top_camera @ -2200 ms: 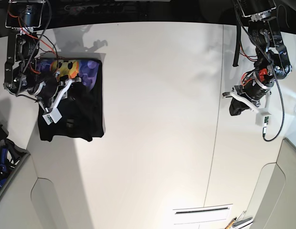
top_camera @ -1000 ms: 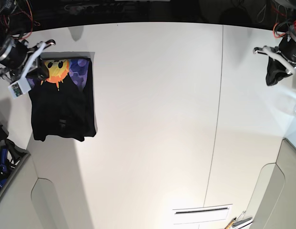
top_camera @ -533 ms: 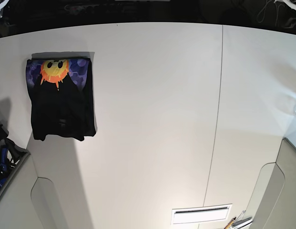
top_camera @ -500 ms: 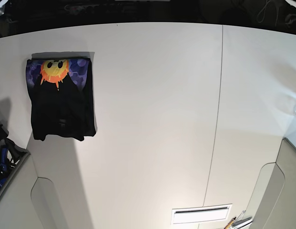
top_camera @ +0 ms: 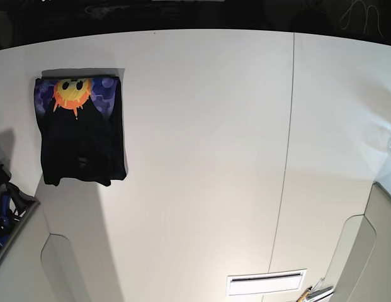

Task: Fold the T-shirt properly

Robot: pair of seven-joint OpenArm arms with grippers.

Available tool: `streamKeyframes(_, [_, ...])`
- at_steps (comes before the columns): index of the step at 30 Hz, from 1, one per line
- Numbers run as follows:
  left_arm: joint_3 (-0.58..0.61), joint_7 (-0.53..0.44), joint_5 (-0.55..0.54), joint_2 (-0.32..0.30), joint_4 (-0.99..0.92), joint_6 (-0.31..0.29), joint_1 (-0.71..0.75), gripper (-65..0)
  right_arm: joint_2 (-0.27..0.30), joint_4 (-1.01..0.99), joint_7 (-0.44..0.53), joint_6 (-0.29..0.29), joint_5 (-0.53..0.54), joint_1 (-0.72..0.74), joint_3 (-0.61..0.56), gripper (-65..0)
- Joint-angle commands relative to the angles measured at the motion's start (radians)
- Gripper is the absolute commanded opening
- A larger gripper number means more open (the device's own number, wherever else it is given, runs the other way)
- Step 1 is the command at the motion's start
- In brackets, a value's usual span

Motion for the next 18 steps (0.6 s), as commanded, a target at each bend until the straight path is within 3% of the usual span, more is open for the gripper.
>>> streamKeyframes(1, [0.042,-0.073,0.016,-0.016,-0.066,-0.009,-0.014,-65.0,0.026,-0.069,0.042,-0.003,-0.017,0.019,-0.032,-65.0])
streamKeyframes(6, [0.247,-0.458,0.185,-0.01,-0.387,-0.009,-0.242,-65.0,0.041,-0.505,0.391,-0.003,-0.108,0.221,-0.203,-65.0])
streamKeyframes(9, [0.329,-0.602,0.299,0.019,-0.513,-0.009,-0.399,-65.0,0.019,-0.728,0.55,-0.007,-0.117,0.383,-0.295,-65.0])
streamKeyframes(15, [0.397,-0.624,0.513,0.129,-0.604,-0.009,-0.64,-65.0,-0.102,-0.998,0.649,-0.019,-0.207,0.682,-0.364,-65.0])
streamKeyframes(18, [0.406,-0.625,0.64,0.184,-0.604,0.102,-0.71,-65.0,-0.159,-1.048,0.661,-0.071,-0.314,0.782,-0.367,-65.0])
